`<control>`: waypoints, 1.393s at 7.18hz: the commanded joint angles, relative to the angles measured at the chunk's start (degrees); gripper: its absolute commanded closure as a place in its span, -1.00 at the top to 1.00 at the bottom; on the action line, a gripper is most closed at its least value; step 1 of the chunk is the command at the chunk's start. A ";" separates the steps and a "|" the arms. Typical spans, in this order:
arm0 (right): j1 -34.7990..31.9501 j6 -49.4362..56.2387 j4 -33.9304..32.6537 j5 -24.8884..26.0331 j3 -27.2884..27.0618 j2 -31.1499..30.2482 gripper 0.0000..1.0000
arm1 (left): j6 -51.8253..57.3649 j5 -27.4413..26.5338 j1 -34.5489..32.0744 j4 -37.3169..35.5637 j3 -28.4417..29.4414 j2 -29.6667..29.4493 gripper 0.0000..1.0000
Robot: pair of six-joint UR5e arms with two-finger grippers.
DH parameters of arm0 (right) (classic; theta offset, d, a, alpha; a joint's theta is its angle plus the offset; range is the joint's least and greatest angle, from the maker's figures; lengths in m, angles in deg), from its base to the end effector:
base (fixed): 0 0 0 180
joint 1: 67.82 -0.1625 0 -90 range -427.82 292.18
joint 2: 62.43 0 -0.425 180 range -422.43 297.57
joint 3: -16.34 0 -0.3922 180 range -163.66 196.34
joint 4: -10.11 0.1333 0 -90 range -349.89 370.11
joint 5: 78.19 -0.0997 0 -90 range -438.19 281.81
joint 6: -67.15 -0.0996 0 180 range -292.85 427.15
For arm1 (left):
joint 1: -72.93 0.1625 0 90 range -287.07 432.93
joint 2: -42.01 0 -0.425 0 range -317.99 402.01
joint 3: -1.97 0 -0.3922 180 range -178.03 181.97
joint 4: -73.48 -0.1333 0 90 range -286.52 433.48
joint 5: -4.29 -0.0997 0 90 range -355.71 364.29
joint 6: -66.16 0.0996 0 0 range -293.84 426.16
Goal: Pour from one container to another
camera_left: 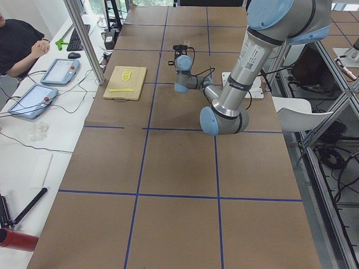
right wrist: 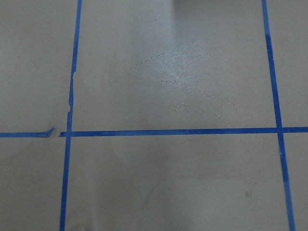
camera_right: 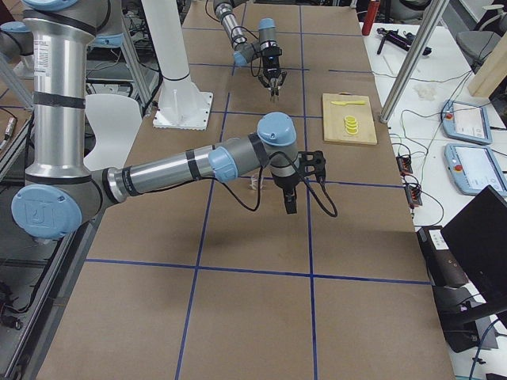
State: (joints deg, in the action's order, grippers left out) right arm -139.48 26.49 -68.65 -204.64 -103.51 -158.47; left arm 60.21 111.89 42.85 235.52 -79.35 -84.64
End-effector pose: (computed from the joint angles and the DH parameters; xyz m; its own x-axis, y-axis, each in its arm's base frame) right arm -0.0686 -0.4426 0.4351 0.6656 0.0686 0.7432 -0.2321 0.9654 0.1187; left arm 0.5335 -0.4282 0.2048 0.2033 0.9778 -0.0498 0.1724 0.0143 0.9849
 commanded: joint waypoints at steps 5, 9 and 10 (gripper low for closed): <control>35.63 -36.71 22.86 49.07 -2.22 -7.85 1.00 | -0.12 -0.20 -0.60 0.03 -0.07 0.18 -1.00; 54.50 -42.38 22.33 79.55 2.14 -8.91 1.00 | -0.65 -0.20 -0.86 0.03 -0.07 0.27 -1.00; 56.70 -42.39 22.33 83.08 3.13 -8.82 1.00 | -0.65 -0.20 -0.95 0.03 -0.07 0.27 -1.00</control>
State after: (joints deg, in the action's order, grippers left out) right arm -85.94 -15.63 -46.32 -127.08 -102.12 -167.28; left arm 59.72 111.69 41.99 235.55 -79.42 -84.38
